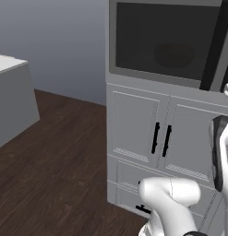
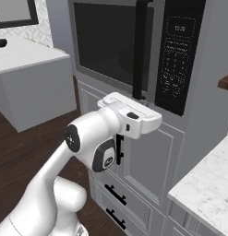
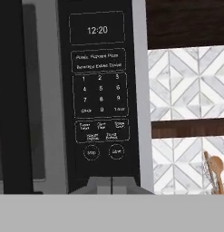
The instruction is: Pick the lime from the sink and place it in the bowl. Then pick the bowl and place it in the microwave. Then close the microwave door and press the start button.
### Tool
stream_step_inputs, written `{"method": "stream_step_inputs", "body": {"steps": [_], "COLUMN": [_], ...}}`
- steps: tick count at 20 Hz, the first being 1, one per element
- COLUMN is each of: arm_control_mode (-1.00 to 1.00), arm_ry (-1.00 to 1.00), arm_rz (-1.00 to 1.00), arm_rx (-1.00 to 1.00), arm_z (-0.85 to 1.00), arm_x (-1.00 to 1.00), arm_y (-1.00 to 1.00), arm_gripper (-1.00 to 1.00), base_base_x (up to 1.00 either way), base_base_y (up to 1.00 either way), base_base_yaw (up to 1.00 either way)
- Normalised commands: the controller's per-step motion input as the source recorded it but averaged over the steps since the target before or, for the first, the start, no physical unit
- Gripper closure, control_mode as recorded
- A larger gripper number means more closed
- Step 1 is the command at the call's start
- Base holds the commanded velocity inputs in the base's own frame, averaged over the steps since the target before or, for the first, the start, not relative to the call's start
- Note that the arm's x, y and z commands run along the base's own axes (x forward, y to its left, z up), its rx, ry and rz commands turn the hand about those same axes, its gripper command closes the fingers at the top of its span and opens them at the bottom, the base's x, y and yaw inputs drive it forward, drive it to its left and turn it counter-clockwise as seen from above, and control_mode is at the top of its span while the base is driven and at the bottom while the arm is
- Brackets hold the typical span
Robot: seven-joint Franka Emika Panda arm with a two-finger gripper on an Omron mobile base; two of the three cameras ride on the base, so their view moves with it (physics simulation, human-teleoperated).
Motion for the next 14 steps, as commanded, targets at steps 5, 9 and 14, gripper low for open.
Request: {"method": "stream_step_inputs", "body": {"steps": [5,9,14], "arm_control_mode": [-1.00,-1.00,-1.00], "arm_ry": [0.05,0.04,0.00], "arm_rz": [0.00,0.00,0.00], "arm_rx": [0.01,0.00,0.00], "arm_z": [0.00,0.00,0.00], "arm_x": [0.16,0.17,0.26], "arm_y": [-0.29,-0.04,-0.04], "arm_gripper": [1.00,1.00,1.00], "base_base_x": [0.00,0.00,0.00], "base_base_y": [0.00,0.00,0.00], "base_base_yaw": [0.00,0.00,0.00]}}
